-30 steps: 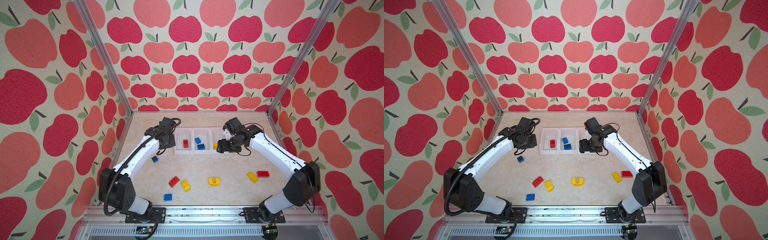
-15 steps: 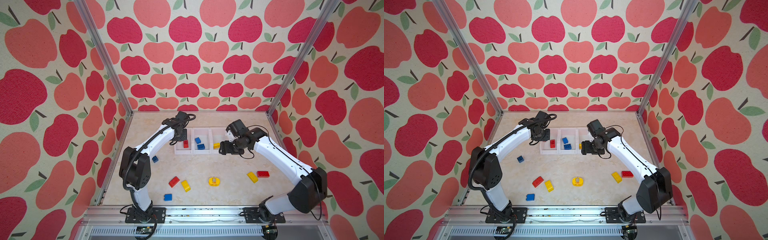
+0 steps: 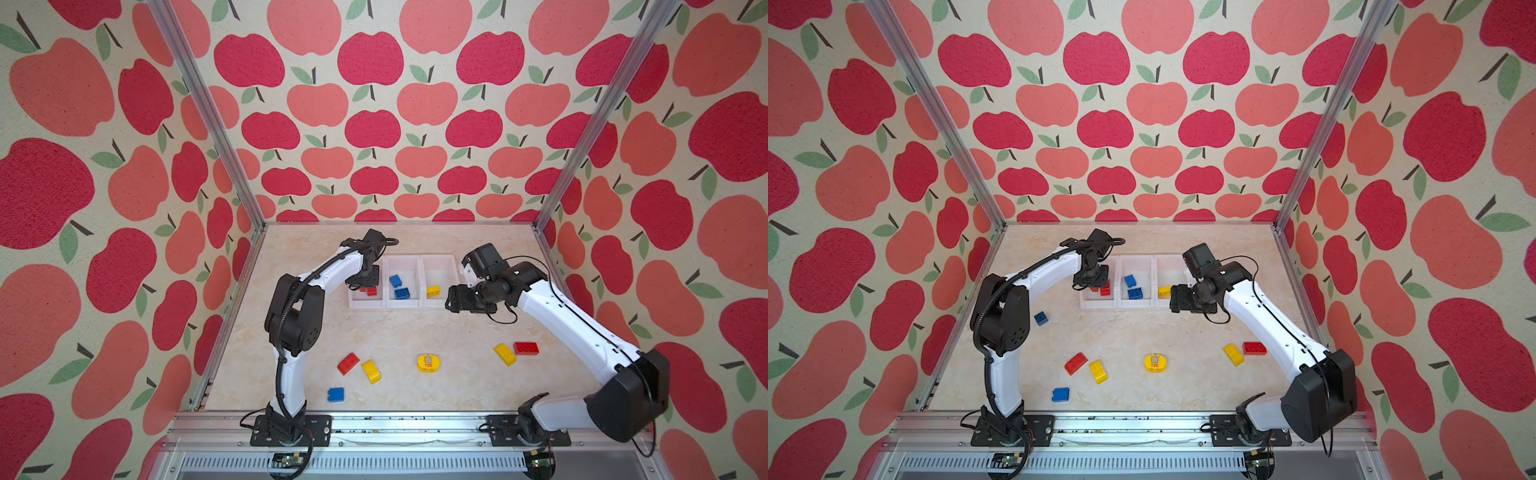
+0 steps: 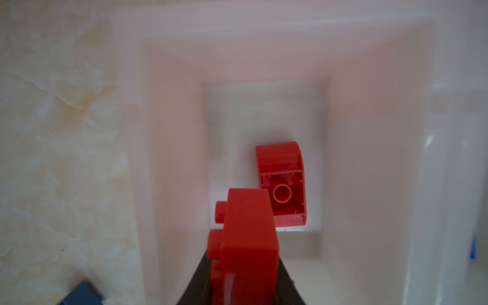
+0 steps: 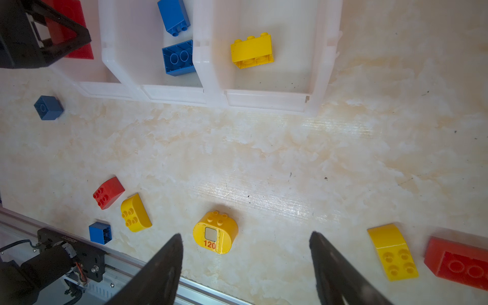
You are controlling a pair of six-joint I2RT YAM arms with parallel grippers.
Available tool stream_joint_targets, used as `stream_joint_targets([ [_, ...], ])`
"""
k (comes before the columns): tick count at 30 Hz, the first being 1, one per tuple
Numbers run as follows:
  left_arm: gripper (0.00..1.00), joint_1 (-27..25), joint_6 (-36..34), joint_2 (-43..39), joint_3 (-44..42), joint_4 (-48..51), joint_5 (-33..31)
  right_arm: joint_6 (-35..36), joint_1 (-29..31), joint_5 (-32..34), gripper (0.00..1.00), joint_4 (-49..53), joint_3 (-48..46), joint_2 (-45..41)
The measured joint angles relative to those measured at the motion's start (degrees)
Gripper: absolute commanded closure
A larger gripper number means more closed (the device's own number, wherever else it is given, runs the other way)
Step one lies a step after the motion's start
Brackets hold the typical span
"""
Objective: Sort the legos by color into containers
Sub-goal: 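Drop the red brick in the nearest-left compartment while the right arm reaches out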
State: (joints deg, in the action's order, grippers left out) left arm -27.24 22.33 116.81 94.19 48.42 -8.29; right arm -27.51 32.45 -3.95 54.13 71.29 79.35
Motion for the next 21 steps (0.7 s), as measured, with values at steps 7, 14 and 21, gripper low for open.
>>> stream_joint_targets([
  [7, 0.49, 0.11, -0.9, 0.2, 0.74, 0.22, -0.79, -0.11, -0.76, 0.28, 0.21, 0.02, -1.2, -1.29],
  [14, 0.45, 0.09, -0.85, 0.2, 1.44, 0.17, -1.38, -0.57, -1.49, 0.44, 0.2, 0.66, -1.77, -2.14],
  [21, 0.42, 0.09, -0.87, -0.5, 1.42, -0.07, -1.4, -1.88, -2.62, 0.63, 0.2, 1.62, -2.75, -2.23],
])
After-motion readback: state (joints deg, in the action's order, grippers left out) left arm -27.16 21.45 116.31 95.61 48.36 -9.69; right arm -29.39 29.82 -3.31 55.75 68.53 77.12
